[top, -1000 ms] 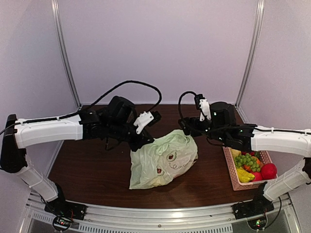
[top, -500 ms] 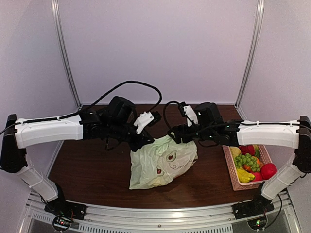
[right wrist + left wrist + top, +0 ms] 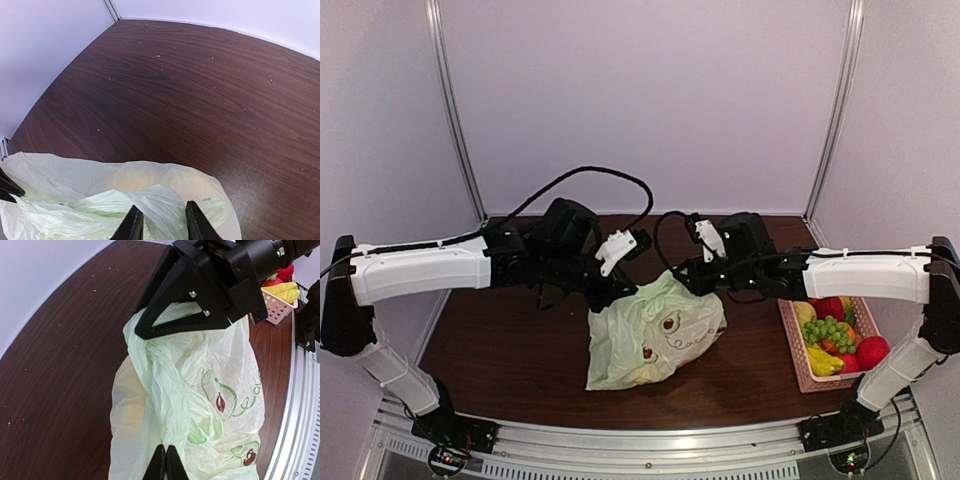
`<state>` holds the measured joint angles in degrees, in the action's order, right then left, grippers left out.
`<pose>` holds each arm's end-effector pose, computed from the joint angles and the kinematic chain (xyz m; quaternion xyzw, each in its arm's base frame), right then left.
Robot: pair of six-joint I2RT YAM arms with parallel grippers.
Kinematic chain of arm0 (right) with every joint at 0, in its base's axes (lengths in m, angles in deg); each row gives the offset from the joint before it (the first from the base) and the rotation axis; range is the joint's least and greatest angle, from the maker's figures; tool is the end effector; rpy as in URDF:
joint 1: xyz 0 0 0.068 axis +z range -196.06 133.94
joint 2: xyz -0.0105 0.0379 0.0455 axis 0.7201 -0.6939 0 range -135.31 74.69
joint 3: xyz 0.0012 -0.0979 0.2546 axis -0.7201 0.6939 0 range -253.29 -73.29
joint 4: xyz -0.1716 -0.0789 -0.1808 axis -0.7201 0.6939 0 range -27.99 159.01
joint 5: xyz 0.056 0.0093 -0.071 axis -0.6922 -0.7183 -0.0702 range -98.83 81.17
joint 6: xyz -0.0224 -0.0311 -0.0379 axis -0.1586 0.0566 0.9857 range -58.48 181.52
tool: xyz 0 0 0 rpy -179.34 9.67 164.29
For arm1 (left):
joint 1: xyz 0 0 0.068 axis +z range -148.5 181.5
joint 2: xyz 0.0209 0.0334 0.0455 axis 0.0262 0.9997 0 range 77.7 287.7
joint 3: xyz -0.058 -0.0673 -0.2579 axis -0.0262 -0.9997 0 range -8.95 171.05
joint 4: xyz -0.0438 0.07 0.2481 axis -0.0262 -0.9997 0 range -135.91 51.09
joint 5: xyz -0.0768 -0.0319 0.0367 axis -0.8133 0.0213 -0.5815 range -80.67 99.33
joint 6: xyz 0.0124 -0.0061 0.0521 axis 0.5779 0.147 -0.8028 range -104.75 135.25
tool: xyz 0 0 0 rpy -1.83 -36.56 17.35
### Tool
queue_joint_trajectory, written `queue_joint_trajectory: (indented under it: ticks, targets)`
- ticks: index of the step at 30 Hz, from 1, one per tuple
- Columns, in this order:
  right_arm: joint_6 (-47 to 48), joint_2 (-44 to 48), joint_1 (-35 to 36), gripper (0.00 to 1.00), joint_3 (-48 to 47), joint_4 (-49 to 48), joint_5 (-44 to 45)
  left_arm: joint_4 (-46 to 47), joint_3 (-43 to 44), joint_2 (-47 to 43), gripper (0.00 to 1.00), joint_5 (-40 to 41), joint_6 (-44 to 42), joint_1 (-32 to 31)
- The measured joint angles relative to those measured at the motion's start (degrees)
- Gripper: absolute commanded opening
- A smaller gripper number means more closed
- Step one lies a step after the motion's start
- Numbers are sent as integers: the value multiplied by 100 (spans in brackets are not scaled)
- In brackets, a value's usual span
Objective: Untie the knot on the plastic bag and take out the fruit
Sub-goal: Untie the bag handles from the takeout bag.
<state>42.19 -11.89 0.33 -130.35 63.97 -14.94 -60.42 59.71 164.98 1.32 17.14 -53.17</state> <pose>0.2320 0.2490 0.2514 -0.2292 0.8409 0.3039 0.3847 0.1939 -0.2821 0.2854 0.4285 0.7972 -0.2550 0.3403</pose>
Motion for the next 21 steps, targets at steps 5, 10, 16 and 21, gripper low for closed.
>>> queue_joint_trajectory:
  ticks: [5,10,16,21]
  targets:
    - [-59,44,-46,0,74,-44,24,0,0,0,0,2,0,0]
    - [-116,203,-57,0,214,-70,96,0,0,0,0,4,0,0]
    - [-245,409,-81,0,463,-221,271,2,0,-2,0,48,-2,0]
    - [-420,817,-203,0,796,-442,514,2,0,-87,0,142,-4,79]
